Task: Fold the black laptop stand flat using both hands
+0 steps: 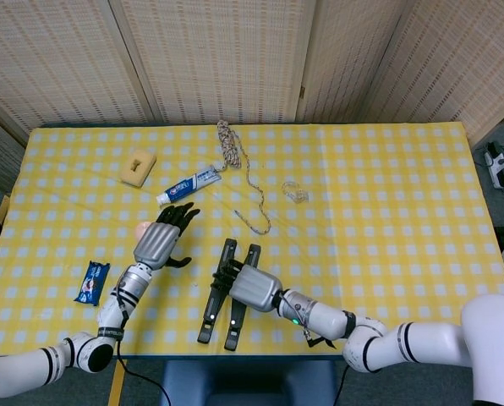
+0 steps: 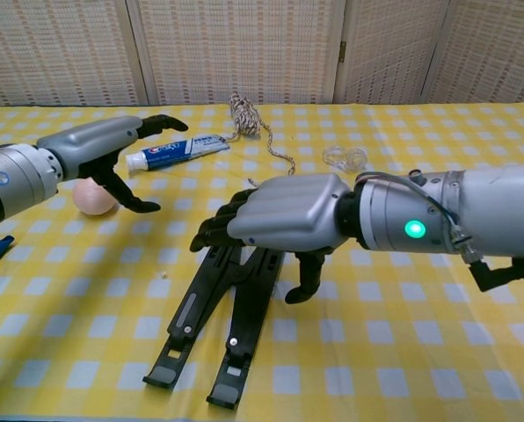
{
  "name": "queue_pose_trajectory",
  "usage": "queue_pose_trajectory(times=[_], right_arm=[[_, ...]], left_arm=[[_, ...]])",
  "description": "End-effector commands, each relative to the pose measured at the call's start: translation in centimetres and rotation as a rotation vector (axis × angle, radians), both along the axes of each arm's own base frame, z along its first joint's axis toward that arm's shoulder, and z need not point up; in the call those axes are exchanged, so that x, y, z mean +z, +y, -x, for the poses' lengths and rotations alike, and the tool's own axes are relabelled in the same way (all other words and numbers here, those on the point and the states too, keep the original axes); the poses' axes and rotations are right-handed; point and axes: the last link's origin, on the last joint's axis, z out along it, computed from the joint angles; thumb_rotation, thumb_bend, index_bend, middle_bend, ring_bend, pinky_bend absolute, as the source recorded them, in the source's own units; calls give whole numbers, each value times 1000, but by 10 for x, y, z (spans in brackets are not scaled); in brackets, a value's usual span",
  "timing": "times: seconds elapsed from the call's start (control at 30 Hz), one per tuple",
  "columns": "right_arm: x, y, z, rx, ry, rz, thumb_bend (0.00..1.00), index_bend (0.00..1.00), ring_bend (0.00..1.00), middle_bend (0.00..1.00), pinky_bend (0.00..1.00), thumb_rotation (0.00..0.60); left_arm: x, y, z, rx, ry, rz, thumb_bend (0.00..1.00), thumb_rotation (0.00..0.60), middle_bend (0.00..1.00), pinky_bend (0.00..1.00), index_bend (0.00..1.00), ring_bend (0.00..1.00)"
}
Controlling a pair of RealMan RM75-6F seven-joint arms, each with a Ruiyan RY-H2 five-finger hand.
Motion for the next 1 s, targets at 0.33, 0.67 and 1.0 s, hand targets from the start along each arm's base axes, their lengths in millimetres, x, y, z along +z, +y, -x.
queue_pose_trajectory(times=[0.33, 0.67, 1.0], right_arm=[[-34, -4, -10, 61, 82, -11, 268, 0, 37, 54, 51, 600], [-41, -8, -12, 63, 100, -9, 269, 0, 34, 58, 51, 600], [-47, -11, -13, 54, 102, -4, 268, 47, 80, 149, 51, 600]], left_arm=[[2, 2, 14, 41, -14, 6, 243, 600, 0, 0, 0, 0], [1, 6, 21, 60, -20, 8, 242, 600, 0, 0, 0, 0], [2, 7, 25, 67, -28, 3, 243, 600, 0, 0, 0, 0]])
